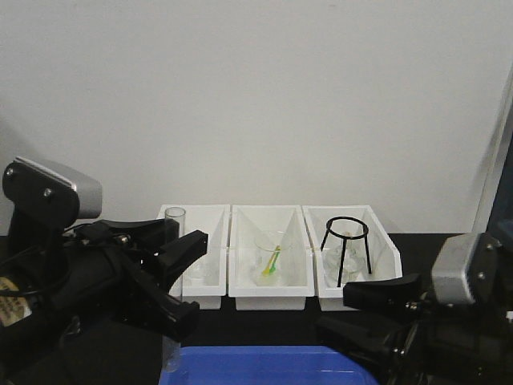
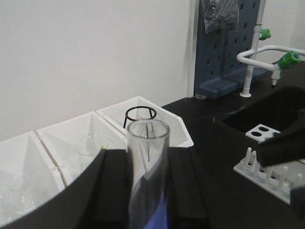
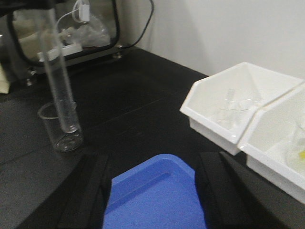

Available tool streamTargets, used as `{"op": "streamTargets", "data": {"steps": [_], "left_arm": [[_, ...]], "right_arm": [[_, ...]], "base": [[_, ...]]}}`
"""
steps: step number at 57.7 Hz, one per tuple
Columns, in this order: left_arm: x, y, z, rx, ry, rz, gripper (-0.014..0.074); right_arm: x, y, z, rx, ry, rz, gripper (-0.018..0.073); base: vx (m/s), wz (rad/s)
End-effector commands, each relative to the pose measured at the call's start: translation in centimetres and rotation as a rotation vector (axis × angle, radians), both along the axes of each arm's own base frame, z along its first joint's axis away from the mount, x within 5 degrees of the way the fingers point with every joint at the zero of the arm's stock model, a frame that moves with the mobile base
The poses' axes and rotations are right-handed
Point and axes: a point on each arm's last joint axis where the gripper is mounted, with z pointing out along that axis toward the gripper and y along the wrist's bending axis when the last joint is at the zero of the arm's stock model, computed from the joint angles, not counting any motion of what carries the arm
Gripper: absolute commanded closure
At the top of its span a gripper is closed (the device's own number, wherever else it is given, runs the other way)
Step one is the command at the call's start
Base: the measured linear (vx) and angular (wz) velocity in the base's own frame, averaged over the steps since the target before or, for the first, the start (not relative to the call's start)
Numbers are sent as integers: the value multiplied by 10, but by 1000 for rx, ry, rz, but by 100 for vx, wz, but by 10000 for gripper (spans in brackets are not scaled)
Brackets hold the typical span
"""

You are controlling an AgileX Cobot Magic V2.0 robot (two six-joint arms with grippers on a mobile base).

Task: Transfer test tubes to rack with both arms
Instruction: 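Bring the tube toward the right gripper and close the right gripper on it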

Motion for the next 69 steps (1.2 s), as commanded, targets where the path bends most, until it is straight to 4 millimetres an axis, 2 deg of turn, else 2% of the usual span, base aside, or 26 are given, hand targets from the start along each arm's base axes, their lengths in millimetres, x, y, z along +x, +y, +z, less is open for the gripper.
{"op": "streamTargets", "data": {"steps": [1,11,21,45,69], "left_arm": [[0,-5,24,-91,-71,-3,619],[-8,-28,16,-59,-79,-86,619],[-13,-44,11,-78,-86,-125,619],[-18,-69,0,-129,-74,-175,619],[-18,-82,-8,-163,-81,-187,619]], "right_arm": [[-3,15,17,62,-71,56,113],[-5,38,9,48,-39,98,113],[-12,48,9,56,-35,156,113],[-15,50,11,69,-48,195,113],[-12,49,11,52,-57,166,113]], "base": [[0,0],[0,0],[0,0],[0,0],[0,0]]}}
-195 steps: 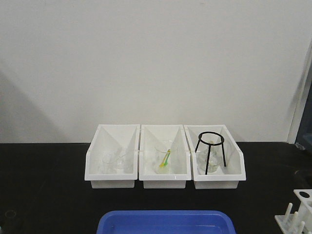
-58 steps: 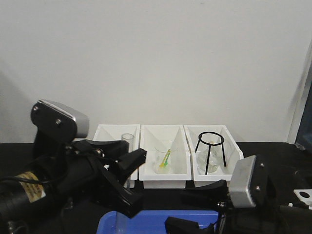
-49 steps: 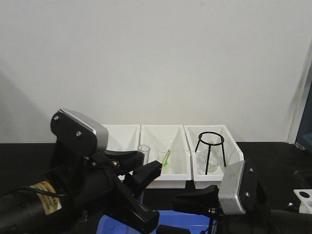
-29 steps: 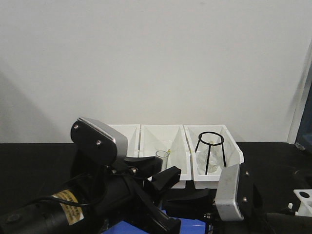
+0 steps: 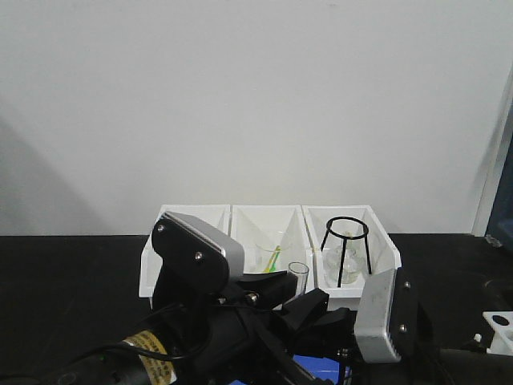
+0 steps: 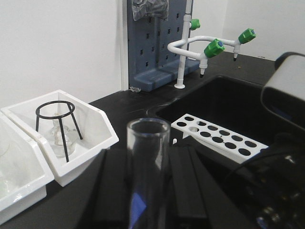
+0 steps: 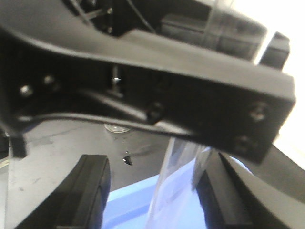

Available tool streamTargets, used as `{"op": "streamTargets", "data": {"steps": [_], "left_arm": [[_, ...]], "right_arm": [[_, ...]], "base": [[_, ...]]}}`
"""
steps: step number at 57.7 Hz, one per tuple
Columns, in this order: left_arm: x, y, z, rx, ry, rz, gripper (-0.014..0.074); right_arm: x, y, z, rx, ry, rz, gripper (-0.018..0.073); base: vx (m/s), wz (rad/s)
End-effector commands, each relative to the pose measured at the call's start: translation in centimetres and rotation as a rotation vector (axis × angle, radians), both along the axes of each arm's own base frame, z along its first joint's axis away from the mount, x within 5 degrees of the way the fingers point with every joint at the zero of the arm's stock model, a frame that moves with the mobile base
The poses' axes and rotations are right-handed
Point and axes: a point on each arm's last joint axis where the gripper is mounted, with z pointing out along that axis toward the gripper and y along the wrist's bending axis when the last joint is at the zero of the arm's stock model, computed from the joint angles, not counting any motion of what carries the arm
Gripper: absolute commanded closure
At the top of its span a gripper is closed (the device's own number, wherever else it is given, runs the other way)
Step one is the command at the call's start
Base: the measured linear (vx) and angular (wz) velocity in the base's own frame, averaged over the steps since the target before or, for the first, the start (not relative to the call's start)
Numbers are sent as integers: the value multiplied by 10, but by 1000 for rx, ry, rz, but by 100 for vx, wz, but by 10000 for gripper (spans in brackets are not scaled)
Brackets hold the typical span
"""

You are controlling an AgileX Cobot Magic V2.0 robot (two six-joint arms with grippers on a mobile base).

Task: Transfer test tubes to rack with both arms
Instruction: 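Bring the tube toward the right gripper and close the right gripper on it, then open the left gripper and carry the tube with the right gripper toward the rack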

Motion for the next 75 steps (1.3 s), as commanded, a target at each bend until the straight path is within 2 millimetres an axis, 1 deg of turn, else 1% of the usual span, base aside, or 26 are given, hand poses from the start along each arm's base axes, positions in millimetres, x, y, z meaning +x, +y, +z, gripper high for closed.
{"op": "streamTargets", "data": {"steps": [1,12,22,31,38,43,50,52,68,75], "left_arm": [[-2,2,30,-142,-104,15,619],[-2,2,32,-163,-123,21,619],[-2,2,33,-166,-125,22,619],[-2,2,33,-166,-126,22,619],[-2,2,33,-163,-129,20,619],[-2,2,33,-163,-129,20,619],[-2,2,33,-162,-128,19,619],[-2,2,33,-162,-128,19,619],[-2,2,32,-157,-123,18,613],[-2,1,31,-153,-119,17,576]], "right_arm": [[2,2,25,116,-40,-15,114],[11,2,42,126,-73,-60,124],[11,2,44,128,-79,-60,143],[12,1,44,125,-80,-68,195],[13,1,43,118,-79,-82,292],[13,0,43,115,-79,-88,386],[14,0,43,110,-80,-96,549],[14,0,43,110,-80,-96,573],[15,-1,43,107,-80,-103,568],[15,-1,43,107,-80,-103,568]], "base": [[0,0],[0,0],[0,0],[0,0],[0,0],[0,0],[0,0],[0,0],[0,0],[0,0]]}}
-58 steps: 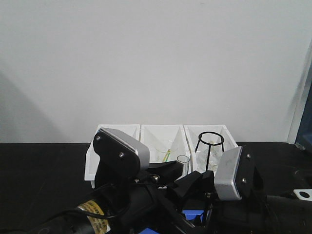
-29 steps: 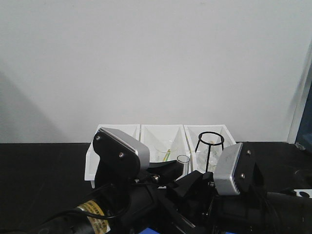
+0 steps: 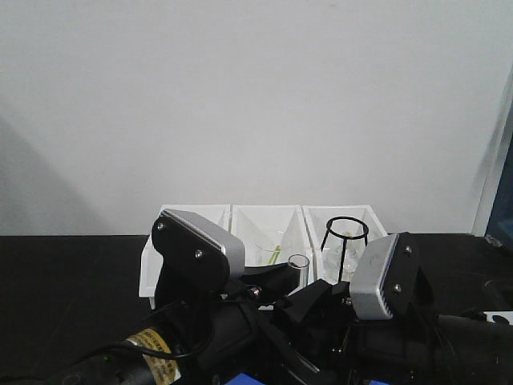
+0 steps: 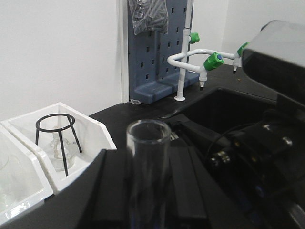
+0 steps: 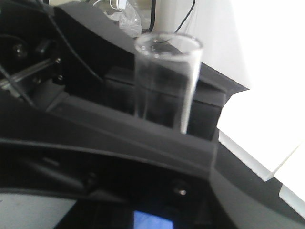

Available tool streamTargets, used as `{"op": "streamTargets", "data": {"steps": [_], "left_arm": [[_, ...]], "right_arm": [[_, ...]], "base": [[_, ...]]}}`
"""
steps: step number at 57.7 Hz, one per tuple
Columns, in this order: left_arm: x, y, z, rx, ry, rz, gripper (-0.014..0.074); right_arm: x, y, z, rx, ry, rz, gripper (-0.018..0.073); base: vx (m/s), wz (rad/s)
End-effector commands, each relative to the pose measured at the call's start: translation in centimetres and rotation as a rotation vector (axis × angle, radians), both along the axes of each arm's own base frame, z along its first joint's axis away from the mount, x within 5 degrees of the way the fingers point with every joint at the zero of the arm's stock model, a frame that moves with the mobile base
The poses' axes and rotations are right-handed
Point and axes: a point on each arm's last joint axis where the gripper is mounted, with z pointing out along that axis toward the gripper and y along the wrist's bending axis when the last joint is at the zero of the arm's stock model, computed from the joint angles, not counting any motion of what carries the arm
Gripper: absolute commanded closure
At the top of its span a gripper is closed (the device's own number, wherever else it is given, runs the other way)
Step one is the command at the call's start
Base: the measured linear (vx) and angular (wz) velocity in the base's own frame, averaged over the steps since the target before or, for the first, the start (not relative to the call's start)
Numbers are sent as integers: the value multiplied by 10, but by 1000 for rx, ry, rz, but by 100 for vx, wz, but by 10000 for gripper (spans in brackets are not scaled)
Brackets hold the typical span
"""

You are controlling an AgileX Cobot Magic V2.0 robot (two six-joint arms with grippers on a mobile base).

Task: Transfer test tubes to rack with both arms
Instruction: 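Open the left gripper and carry the tube with the right gripper toward the rack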

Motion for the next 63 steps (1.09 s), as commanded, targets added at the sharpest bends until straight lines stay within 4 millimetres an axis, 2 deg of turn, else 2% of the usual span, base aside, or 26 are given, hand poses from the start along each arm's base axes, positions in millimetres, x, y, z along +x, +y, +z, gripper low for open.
{"op": "streamTargets", "data": {"steps": [1,10,23,28,38,45,63], "left_arm": [[-4,3,30,-118,-88,8,568],[-4,3,29,-99,-106,6,439],[-4,3,29,-95,-108,6,176],[-4,4,29,-96,-108,6,118],[-7,8,42,-122,-129,5,97],[-13,16,63,-164,-163,4,97],[-41,53,110,-228,-294,3,101]], "right_arm": [[-1,1,22,108,-31,-10,568],[-1,1,22,108,-31,-10,568],[-1,1,22,108,-31,-10,568],[-1,1,22,108,-31,-10,568],[-1,1,22,108,-31,-10,568],[-1,1,22,108,-31,-11,567],[1,-1,21,94,-29,-41,568]], "base": [[0,0],[0,0],[0,0],[0,0],[0,0],[0,0],[0,0]]}}
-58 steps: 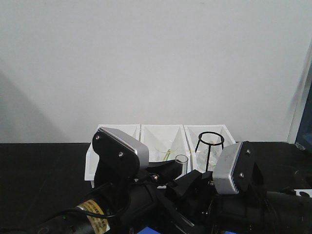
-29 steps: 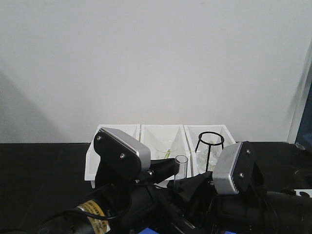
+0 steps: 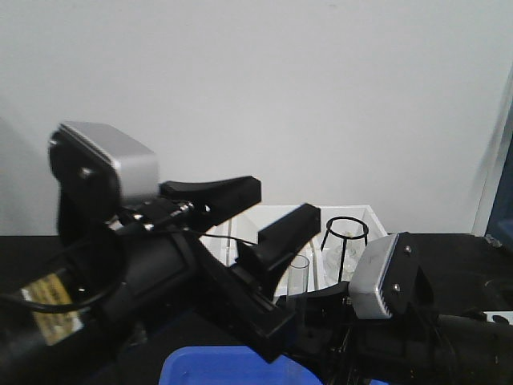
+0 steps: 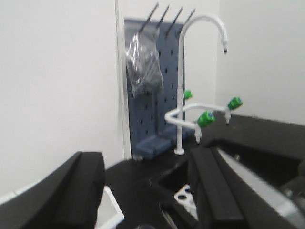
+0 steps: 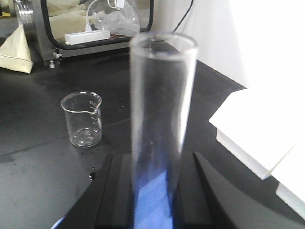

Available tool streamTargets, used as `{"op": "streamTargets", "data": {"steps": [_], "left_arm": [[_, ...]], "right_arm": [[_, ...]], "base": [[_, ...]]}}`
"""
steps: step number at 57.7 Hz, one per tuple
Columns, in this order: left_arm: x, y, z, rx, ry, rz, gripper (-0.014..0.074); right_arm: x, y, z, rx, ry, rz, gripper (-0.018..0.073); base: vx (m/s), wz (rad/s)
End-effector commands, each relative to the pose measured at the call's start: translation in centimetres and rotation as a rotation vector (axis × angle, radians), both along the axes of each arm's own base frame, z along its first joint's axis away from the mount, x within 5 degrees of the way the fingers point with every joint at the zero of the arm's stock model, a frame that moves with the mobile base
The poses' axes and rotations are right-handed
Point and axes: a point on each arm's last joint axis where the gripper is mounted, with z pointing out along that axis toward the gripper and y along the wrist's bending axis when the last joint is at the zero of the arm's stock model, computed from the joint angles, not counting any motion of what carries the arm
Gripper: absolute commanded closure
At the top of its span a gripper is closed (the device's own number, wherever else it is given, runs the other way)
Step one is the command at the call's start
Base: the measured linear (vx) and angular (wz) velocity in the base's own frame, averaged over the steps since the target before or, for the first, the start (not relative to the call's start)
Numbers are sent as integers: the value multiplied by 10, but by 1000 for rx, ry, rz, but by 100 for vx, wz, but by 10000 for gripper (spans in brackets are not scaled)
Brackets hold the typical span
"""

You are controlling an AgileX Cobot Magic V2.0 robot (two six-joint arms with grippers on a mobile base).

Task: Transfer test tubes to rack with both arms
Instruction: 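Open the left gripper and carry the tube with the right gripper toward the rack, then lower the tube into a rack hole with the right gripper and release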

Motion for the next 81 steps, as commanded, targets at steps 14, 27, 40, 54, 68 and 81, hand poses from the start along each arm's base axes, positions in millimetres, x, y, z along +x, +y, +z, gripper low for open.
{"op": "streamTargets", "data": {"steps": [14,27,40,54,68,81], "left_arm": [[-35,41,48,-51,-119,-18,134],[-39,43,41,38,-66,-48,151],[-40,42,37,82,-38,-61,151],[-40,42,31,154,-25,-73,151],[-41,41,22,233,19,-92,151],[-42,41,15,319,43,-103,151]], "right_arm": [[17,-22,17,41,-26,-213,567],[36,-83,17,84,16,-453,567],[40,-145,19,129,9,-629,567],[31,-203,20,130,-24,-807,567],[27,-242,8,125,6,-936,567],[32,-258,-10,124,42,-927,567]], "base": [[0,0],[0,0],[0,0],[0,0],[0,0],[0,0]]}}
